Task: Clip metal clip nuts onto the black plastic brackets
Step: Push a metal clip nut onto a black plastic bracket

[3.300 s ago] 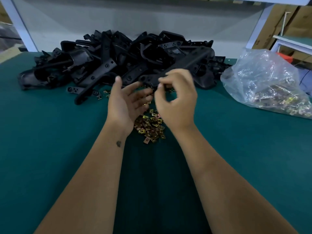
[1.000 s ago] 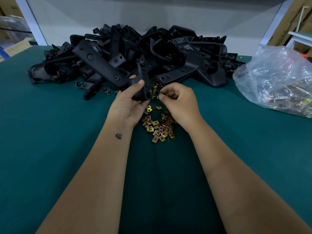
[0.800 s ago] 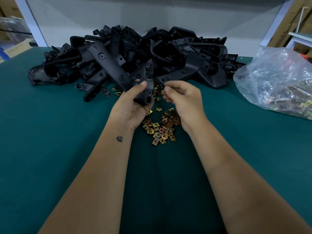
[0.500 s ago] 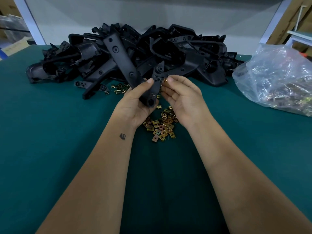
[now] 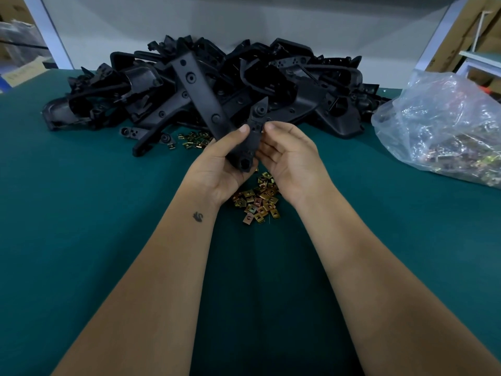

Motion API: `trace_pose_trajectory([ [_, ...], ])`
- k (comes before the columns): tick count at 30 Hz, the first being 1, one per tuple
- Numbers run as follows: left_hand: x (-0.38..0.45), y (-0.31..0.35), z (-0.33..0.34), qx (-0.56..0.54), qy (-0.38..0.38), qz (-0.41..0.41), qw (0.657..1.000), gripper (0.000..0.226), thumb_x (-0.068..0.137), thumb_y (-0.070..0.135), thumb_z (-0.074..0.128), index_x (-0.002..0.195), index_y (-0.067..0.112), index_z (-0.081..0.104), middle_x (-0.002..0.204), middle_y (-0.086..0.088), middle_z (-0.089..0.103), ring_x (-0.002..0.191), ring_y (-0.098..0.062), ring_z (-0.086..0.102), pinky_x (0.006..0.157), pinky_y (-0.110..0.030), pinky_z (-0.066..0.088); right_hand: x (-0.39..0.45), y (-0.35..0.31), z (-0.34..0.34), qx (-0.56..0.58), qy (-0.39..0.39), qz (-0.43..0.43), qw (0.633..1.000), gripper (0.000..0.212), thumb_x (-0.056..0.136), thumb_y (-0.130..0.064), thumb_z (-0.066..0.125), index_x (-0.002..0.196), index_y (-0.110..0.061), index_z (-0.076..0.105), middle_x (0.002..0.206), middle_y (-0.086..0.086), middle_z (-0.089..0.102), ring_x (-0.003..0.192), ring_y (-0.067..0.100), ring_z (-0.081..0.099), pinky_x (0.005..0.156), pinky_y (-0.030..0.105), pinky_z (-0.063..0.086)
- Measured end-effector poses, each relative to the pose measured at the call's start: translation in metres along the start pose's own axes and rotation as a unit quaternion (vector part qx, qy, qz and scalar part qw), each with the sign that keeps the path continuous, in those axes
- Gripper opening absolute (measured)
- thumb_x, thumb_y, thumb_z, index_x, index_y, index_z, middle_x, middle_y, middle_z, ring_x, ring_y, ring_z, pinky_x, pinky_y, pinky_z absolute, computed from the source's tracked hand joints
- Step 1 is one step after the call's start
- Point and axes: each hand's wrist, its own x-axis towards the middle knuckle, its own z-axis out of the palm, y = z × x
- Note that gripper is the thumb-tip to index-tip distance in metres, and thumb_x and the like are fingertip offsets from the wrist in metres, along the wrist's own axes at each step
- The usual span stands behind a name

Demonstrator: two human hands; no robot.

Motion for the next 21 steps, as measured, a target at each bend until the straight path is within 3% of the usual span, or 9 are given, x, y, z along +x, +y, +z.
trace_pose_trajectory([
  [3,0.0004,-0.0005,0.0007,-0.002,-0.001,-0.004,1.0,0.011,0.086,0.015,0.066,0.096,0.014,0.064,0.084,0.0,0.073,0.072,-0.01,0.068,0.063,-0.023,0.055,0.0005,0.0002,-0.0009,-0.014,0.002,-0.006,1.0,0.013,0.09,-0.006,0.065,0.082,-0.016,0.068,0.078,0.004,0.072,0.07,0.015,0.069,0.066,0.026,0.057],
  [12,0.0009,0.0006,0.0002,-0.025,0.03,-0.003,0.999,0.012,0.093,0.013,0.063,0.105,0.012,0.061,0.085,-0.002,0.074,0.077,-0.013,0.068,0.069,-0.025,0.053,0.0034,-0.0002,-0.0037,-0.017,-0.009,-0.024,1.0,0.021,0.089,0.009,0.055,0.084,-0.007,0.067,0.08,0.007,0.073,0.074,0.016,0.07,0.073,0.025,0.057],
  [21,0.0007,-0.0008,0.0005,-0.006,0.033,-0.003,0.999,0.022,0.09,0.012,0.065,0.111,0.013,0.06,0.09,-0.001,0.073,0.077,-0.011,0.067,0.067,-0.024,0.054,0.0012,-0.001,-0.0009,-0.032,0.008,-0.068,0.997,0.018,0.088,0.01,0.059,0.089,-0.007,0.063,0.087,0.01,0.068,0.086,0.022,0.064,0.082,0.03,0.054],
])
